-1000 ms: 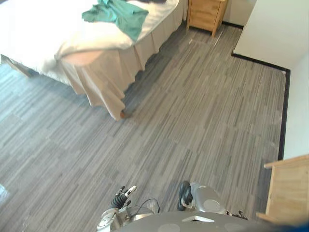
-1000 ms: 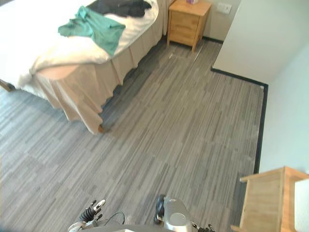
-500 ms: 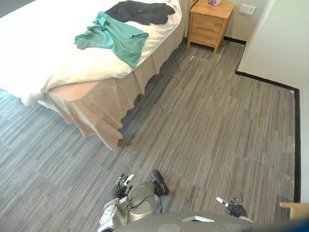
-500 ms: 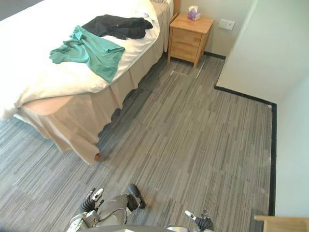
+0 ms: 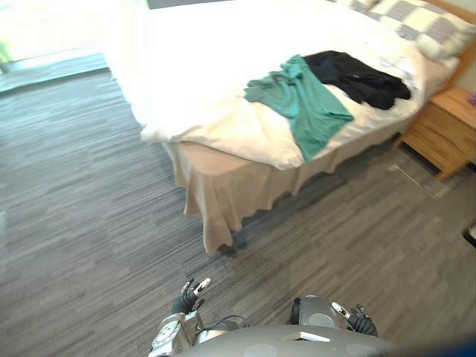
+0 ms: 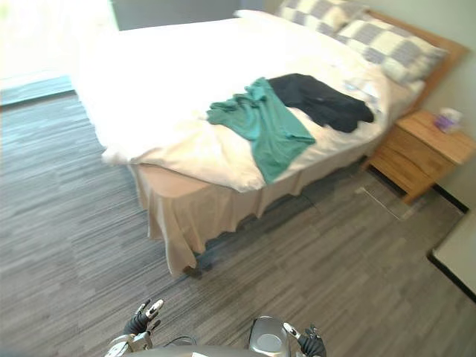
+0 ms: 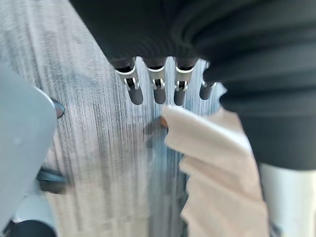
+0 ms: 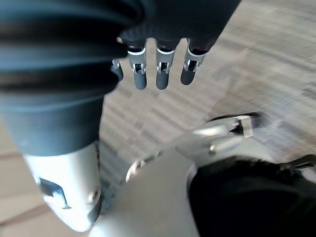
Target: Tidy the bed and pick cloth on bed and put in laundry
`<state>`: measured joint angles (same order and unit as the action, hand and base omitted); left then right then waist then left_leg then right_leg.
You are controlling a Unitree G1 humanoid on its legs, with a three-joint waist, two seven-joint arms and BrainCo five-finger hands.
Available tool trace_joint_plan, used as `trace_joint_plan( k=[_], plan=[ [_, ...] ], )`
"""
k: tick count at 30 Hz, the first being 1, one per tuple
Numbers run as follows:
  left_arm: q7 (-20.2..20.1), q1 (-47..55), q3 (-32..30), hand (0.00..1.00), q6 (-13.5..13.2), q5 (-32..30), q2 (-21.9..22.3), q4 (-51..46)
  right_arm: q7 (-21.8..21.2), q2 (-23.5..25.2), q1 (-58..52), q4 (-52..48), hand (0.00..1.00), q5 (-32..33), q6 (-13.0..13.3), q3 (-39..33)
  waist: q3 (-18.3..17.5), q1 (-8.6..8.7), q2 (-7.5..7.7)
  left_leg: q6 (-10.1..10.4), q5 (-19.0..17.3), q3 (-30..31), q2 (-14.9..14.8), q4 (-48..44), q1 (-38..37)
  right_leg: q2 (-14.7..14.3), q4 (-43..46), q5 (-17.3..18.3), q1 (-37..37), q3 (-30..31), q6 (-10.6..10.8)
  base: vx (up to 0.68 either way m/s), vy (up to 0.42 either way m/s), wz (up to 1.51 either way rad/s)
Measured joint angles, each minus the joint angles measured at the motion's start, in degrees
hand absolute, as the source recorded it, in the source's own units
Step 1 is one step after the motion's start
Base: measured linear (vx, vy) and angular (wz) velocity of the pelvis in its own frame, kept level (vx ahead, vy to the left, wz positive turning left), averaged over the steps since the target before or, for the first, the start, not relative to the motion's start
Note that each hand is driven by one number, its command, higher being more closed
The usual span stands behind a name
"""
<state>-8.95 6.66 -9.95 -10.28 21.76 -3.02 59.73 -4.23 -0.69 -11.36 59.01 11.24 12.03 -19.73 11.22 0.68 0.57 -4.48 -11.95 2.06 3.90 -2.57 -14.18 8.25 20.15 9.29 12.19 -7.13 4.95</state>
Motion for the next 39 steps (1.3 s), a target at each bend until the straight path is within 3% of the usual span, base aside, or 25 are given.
trace_joint_plan(
  k=[1, 2, 3, 4, 7, 10, 12, 15, 17, 19, 20, 22, 25, 28, 30, 32, 35, 39],
  plan=[
    [0.00, 0.29, -1.69, 0.00, -0.06, 0.01, 0.49, -0.10, -0.48, 0.03, -0.17, -0.03, 0.00, 0.47, 0.69, 0.90, 0.03, -0.07, 0.06, 0.71, -0.90, 1.17, -0.49, -0.97, -0.29, -0.60, -3.10, -2.26, 0.66, 0.52, -0.46, 0.52, -0.355, 0.81],
    [-0.02, 1.32, -3.50, 0.00, -0.11, 0.00, 0.76, -0.81, -1.14, -0.15, -0.30, -0.19, 0.00, 0.51, 1.76, 2.73, -0.27, -0.15, 0.56, 3.20, -3.35, 1.73, -0.92, -3.13, -0.96, -1.23, -6.55, -6.28, 0.78, 1.41, -1.51, 0.53, -0.372, 0.75],
    [-0.02, 2.06, -4.05, 0.00, -0.09, -0.06, 0.78, -1.50, -1.41, -0.13, -0.30, -0.29, 0.00, 0.51, 2.08, 3.54, -0.53, -0.08, 0.97, 4.32, -4.39, 1.27, -0.99, -4.03, -1.08, -1.11, -6.69, -8.96, 0.64, 1.45, -2.08, 0.54, -0.382, 0.78],
    [0.07, 2.54, -5.03, 0.00, -0.13, -0.09, 2.36, -1.87, -1.89, -1.41, 0.06, -1.09, 0.00, 0.46, 2.37, 4.15, -0.50, 0.20, -0.55, 5.44, -5.82, -0.22, -3.52, -5.34, -1.75, -2.24, -3.99, -9.73, 0.09, -0.19, -2.77, 0.36, -0.252, 0.54],
    [-0.55, 3.28, -7.89, 0.00, -1.22, -0.42, 4.82, -2.63, -2.26, -3.17, 0.37, -2.42, 0.00, 0.24, 2.71, 5.52, -0.75, -0.13, -2.52, 7.54, -4.51, -3.19, -6.82, -9.36, -1.48, -4.04, -1.06, -4.47, -1.04, -2.88, -4.51, 0.41, -0.287, 0.37],
    [-1.64, 3.59, -10.32, 0.00, -2.51, -0.13, 5.43, -3.26, -2.30, -3.92, 0.29, -3.03, 0.00, -1.22, 1.77, 7.72, -0.67, -0.11, -2.48, 10.12, -0.68, -4.70, -9.90, -29.22, 6.49, -5.16, -4.68, -1.76, -7.29, -4.80, -5.78, 0.38, -0.321, 0.43],
    [-2.65, 4.01, -11.20, 0.00, -2.70, 0.15, 6.16, -4.63, -2.18, -4.35, 0.24, -3.01, 0.00, -1.47, 0.48, 8.35, -0.47, -0.38, -2.40, 9.89, -1.91, -11.71, -15.59, -42.49, 12.15, -5.78, -8.32, -1.37, -13.47, -7.71, -6.23, 0.29, -0.226, 0.41],
    [-4.02, 3.87, -10.87, 0.00, -2.76, 0.08, 6.31, -5.04, -2.15, -4.62, 0.29, -3.59, 0.00, -3.20, -0.63, 8.74, -0.74, -0.74, -2.53, 9.52, -2.38, -18.58, -19.02, -40.37, 15.15, -5.41, -11.75, -0.96, -18.43, -9.63, -5.51, 0.23, -0.120, 0.24],
    [-4.45, 3.41, -10.33, 0.00, -2.78, -0.14, 6.27, -4.88, -2.27, -4.74, 0.29, -4.03, 0.00, -3.86, -1.19, 8.89, -0.96, -1.35, -2.46, 9.23, -0.49, -22.23, -17.82, -26.19, 15.21, -4.31, -12.86, -1.02, -18.88, -10.03, -4.72, 0.17, 0.041, -0.01],
    [-4.42, 3.33, -10.22, 0.00, -2.50, -0.56, 6.75, -4.21, -2.27, -4.97, 0.34, -3.95, 0.00, -5.04, -1.35, 8.60, -1.90, -1.07, -2.99, 9.03, 5.95, -21.96, -15.96, -14.38, 14.45, -4.27, -13.45, -1.25, -18.52, -10.66, -3.52, 0.23, 0.122, 0.18],
    [-4.40, 3.28, -10.19, 0.00, -2.32, -0.61, 6.40, -3.94, -2.26, -4.42, 0.29, -3.91, 0.00, -5.97, -1.52, 8.30, -3.08, -0.91, -3.00, 8.96, 6.90, -21.83, -14.50, -8.83, 12.60, -3.83, -14.40, -2.37, -18.52, -11.01, -1.77, 0.26, 0.163, 0.35],
    [-4.35, 3.29, -9.80, 0.00, -2.17, -0.58, 5.41, -3.89, -2.21, -3.42, 0.26, -3.12, 0.00, -5.96, -1.56, 8.04, -3.62, -1.13, -1.37, 8.66, 8.16, -21.87, -12.67, -4.09, 10.86, -2.97, -15.57, -2.77, -19.00, -11.33, -1.12, 0.18, 0.145, 0.29],
    [-3.53, 3.32, -8.97, 0.00, -1.22, 1.10, 3.88, -2.68, -1.86, -1.98, 0.26, -2.79, 0.00, -5.92, -1.61, 7.58, -3.91, -1.55, 0.08, 7.82, 10.01, -21.83, -10.32, -1.50, 8.39, -1.35, -16.94, -3.16, -21.60, -11.88, -0.46, 0.10, 0.073, 0.17],
    [-2.28, 3.60, -7.59, 0.00, -1.27, 6.39, 3.77, -2.12, -1.83, -1.72, 0.28, -2.38, 0.00, -5.67, -1.48, 6.69, -4.17, -1.52, -0.11, 7.70, 11.53, -21.71, -9.13, 0.91, 6.39, -0.64, -17.36, -3.44, -22.81, -11.90, 0.00, 0.01, 0.025, 0.06],
    [-0.74, 3.50, -6.85, 0.00, -2.54, 10.12, 3.32, -1.50, -1.70, -2.12, 0.46, -1.73, 0.00, -4.99, -1.50, 6.55, -4.30, -1.53, -0.56, 7.76, 12.53, -21.54, -8.92, 3.39, 5.83, -0.87, -17.48, -3.43, -22.49, -12.07, 0.01, -0.06, -0.003, 0.05],
    [1.70, 3.19, -7.13, 0.00, -5.04, 18.81, 3.33, -1.78, -1.90, -2.31, 0.75, -1.14, 0.00, -3.31, -1.66, 5.97, -4.32, -1.48, -1.09, 7.93, 13.66, -20.92, -8.93, 6.68, 4.41, -1.59, -17.70, -3.39, -22.61, -12.49, -0.03, -0.10, -0.027, 0.10],
    [5.01, 2.48, -12.07, 0.00, -7.45, 29.06, 1.24, -7.10, -2.25, -2.49, 0.75, -0.75, 0.00, -1.63, -2.25, 5.42, -3.96, -1.52, -1.53, 8.01, 13.77, -20.21, -9.19, 8.23, 3.52, -2.20, -17.53, -2.27, -22.54, -12.71, -1.11, -0.12, -0.014, 0.08],
    [8.54, 0.78, -22.29, 0.00, -11.46, 34.00, -5.64, -18.78, -2.36, -2.66, -0.34, -0.82, 0.00, -0.98, -2.27, 5.30, -4.19, -1.44, -1.95, 8.05, 13.08, -20.42, -9.58, 8.54, 4.21, -2.30, -17.32, -1.32, -22.24, -12.73, -1.62, -0.13, -0.002, 0.03]
  ],
)
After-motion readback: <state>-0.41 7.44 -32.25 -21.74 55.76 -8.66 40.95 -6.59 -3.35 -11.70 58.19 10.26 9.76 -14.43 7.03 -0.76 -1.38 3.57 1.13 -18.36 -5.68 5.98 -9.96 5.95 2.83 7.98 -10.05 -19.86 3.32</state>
